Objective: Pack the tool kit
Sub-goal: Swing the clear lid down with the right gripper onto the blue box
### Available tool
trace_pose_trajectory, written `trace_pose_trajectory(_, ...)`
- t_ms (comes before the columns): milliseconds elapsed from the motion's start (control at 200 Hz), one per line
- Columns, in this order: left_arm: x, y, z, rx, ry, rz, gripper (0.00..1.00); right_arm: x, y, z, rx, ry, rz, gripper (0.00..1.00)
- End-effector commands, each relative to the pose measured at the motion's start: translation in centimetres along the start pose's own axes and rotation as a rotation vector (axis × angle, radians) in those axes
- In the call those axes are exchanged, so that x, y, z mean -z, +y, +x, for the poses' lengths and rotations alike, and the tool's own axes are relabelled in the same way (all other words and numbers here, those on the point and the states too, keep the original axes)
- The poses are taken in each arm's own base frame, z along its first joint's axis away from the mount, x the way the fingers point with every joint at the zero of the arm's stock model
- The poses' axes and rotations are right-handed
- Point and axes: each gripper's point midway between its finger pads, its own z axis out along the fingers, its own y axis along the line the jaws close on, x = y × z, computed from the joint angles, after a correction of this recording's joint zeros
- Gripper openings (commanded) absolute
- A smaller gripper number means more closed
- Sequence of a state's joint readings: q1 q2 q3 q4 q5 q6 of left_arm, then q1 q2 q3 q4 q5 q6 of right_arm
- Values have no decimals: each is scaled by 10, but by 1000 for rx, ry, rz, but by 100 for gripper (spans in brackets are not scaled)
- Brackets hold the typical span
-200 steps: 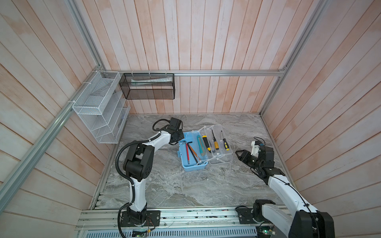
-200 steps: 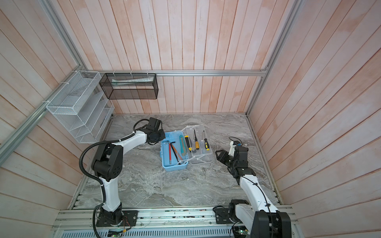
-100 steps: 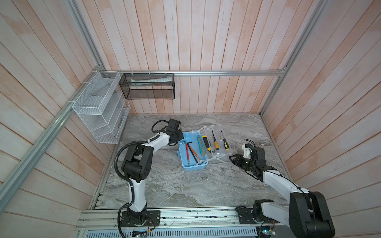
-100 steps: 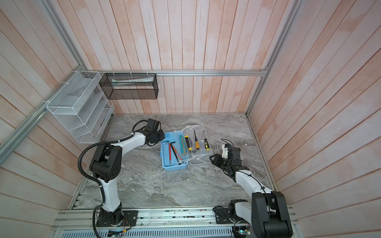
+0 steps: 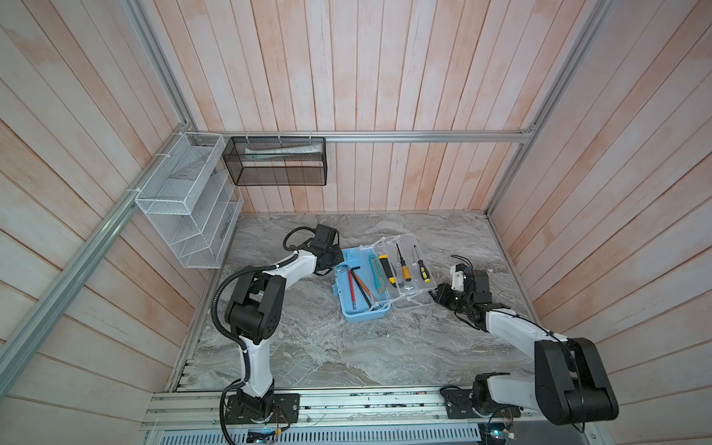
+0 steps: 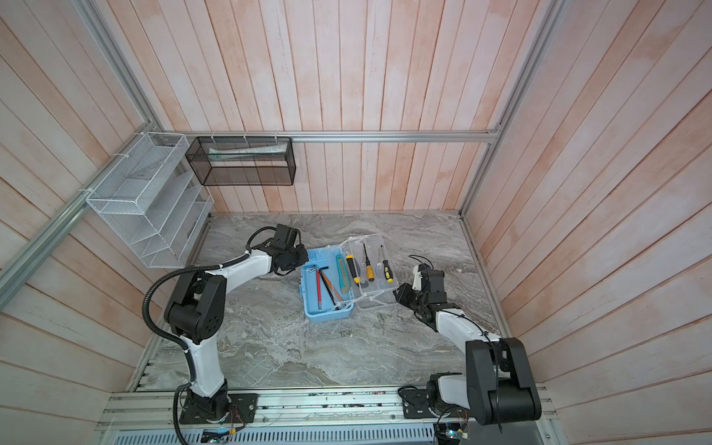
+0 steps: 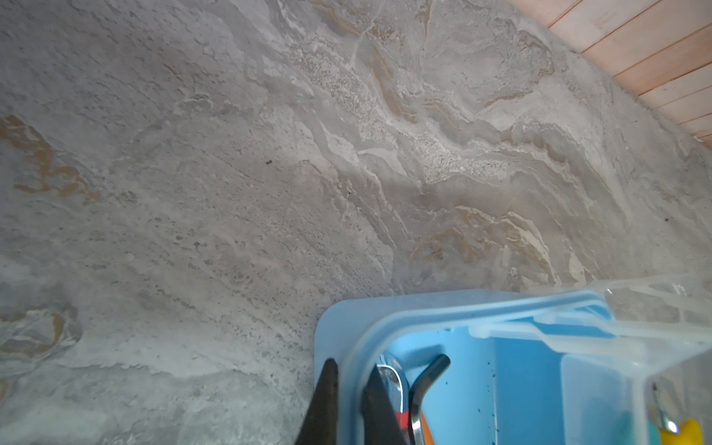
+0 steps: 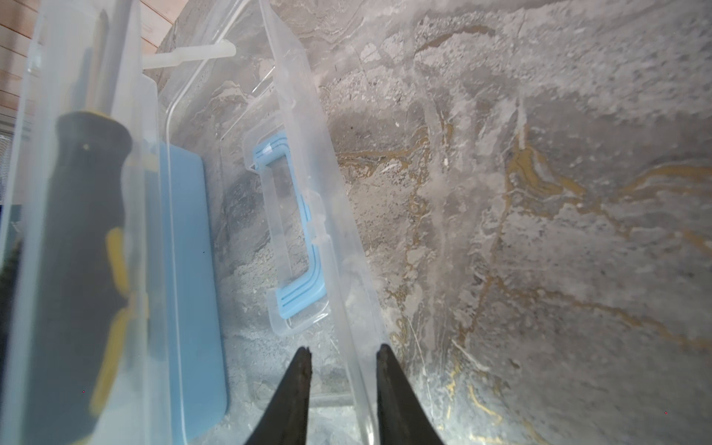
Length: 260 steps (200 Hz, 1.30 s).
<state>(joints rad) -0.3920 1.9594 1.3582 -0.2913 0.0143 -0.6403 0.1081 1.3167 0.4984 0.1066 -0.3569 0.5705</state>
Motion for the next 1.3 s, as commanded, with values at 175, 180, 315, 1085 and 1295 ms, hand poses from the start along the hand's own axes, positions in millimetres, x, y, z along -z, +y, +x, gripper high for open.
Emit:
trace_pose_trajectory(175,12,-24,2,-13,-8,70,0,-4,4,-5,22,-8,-13,24)
trace_pose_trajectory(180,12,-24,2,-13,-8,71,0,-4,4,-5,22,-8,-13,24)
trace_pose_trajectory(315,13,-27,3,-7,-6,80,0,-6,1,-2,23,1,-8,13)
trace_pose_trajectory(1085,13,-84,32,-46,21,197,0,54,56,-74,208,-291,87,0)
trace_pose_trajectory(1295,16,-98,35,-58,21,227,0,82,120,-84,350,-396,100,0)
